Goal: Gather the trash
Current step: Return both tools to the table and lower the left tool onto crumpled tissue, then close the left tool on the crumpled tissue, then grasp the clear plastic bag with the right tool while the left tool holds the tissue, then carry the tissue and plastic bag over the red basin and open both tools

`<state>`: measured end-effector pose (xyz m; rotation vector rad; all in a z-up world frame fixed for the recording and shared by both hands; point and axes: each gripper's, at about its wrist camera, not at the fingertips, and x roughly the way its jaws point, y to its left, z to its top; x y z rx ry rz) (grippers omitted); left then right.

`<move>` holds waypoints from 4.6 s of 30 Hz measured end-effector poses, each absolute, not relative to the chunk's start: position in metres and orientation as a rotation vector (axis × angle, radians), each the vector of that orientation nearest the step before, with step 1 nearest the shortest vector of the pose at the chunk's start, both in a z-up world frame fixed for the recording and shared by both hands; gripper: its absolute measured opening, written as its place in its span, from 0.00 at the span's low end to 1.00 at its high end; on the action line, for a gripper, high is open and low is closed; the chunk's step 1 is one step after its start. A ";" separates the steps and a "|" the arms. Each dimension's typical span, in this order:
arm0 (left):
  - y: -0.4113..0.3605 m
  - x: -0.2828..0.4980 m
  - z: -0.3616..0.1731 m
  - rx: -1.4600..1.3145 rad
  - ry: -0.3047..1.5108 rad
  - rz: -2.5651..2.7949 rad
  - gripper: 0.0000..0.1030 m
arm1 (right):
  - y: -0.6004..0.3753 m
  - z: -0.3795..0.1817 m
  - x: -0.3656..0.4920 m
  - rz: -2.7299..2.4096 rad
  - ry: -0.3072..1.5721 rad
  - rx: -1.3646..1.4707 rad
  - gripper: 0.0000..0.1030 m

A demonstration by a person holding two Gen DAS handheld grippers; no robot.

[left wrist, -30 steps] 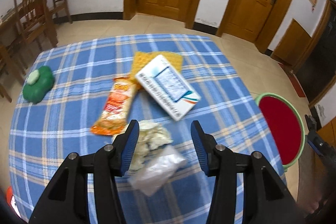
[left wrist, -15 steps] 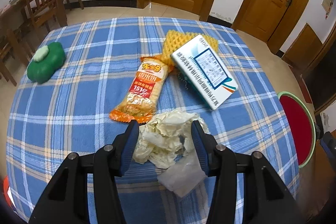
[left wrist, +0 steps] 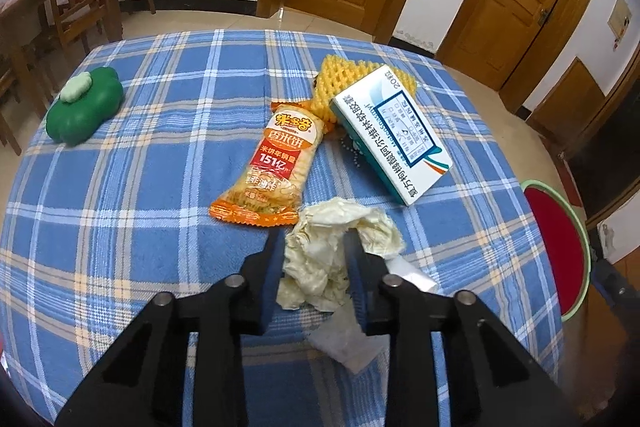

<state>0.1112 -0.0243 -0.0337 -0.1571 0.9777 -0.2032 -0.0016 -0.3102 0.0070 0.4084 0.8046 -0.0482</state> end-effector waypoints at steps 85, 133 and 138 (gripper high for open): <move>0.115 0.044 -0.041 -0.391 0.880 0.013 0.21 | -0.138 -0.047 0.056 0.201 0.960 0.187 0.03; 0.116 0.054 -0.039 -0.417 0.885 0.011 0.21 | -0.135 -0.033 0.085 0.207 0.918 0.239 0.31; 0.108 0.055 -0.031 -0.423 0.880 -0.019 0.21 | -0.150 -0.019 0.068 0.213 0.886 0.238 0.31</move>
